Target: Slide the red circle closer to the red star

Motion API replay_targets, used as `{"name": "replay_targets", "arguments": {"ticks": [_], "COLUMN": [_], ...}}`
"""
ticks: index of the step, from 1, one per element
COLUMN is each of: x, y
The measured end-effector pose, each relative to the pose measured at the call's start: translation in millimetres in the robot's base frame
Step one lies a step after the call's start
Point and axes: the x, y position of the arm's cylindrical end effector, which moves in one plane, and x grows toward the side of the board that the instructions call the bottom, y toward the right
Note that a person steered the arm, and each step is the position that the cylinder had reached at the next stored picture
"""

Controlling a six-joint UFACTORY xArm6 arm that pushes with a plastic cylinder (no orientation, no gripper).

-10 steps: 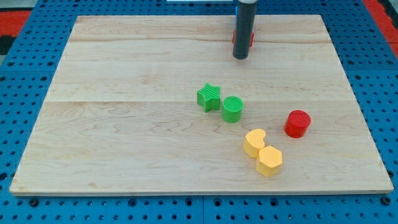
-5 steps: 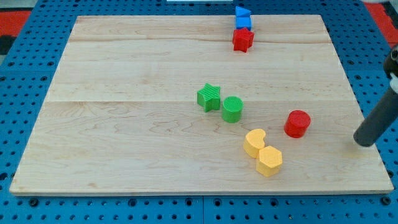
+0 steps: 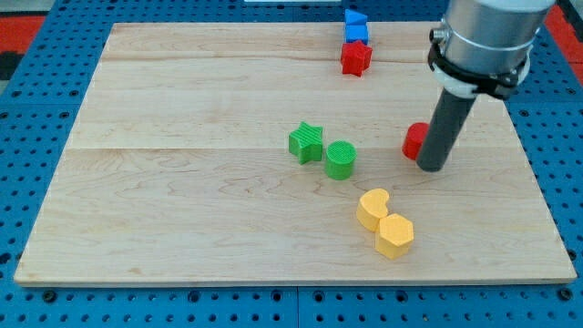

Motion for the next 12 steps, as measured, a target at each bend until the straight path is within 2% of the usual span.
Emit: {"name": "replay_targets", "arguments": {"ticks": [3,12], "x": [-88.4,-147.4], "y": [0.0,-7.9]}}
